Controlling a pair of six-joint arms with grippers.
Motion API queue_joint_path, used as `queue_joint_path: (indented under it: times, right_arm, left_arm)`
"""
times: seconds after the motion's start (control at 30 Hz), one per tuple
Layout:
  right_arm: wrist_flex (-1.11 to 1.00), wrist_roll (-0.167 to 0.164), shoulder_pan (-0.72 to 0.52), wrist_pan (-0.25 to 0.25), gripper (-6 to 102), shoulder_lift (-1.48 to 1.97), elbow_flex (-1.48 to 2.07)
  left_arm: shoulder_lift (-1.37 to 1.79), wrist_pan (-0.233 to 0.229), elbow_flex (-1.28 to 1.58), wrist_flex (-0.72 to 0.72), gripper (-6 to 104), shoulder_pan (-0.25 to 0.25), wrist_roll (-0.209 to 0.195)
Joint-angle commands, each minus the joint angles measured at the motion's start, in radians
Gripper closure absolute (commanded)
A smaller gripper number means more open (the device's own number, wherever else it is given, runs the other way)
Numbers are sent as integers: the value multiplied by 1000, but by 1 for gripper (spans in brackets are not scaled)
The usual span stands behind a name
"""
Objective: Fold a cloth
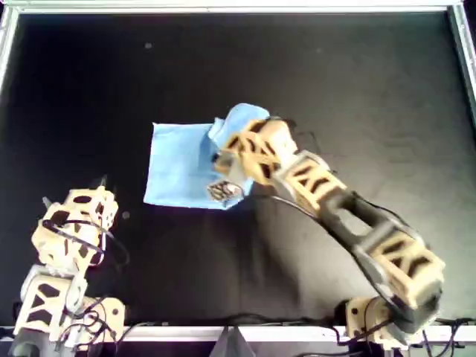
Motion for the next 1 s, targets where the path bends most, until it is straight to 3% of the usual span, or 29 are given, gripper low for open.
queue_joint_path:
  times: [0.0, 0.7, 0.8, 0.97]
  right_arm:
    - [-17, 8, 40, 6, 98, -17, -201]
    - [-18, 8, 186, -9, 96, -334, -557]
    - [-18, 8, 186, -9, 88, -353, -557]
    - [-18, 8, 187, -11, 64, -373, -555]
  left_arm:
    - [8, -5, -12, -9, 27, 23, 6]
    - [8, -5, -12, -9, 27, 23, 6]
    - [8, -5, -12, -9, 27, 23, 6]
    - [8, -5, -12, -9, 27, 23, 6]
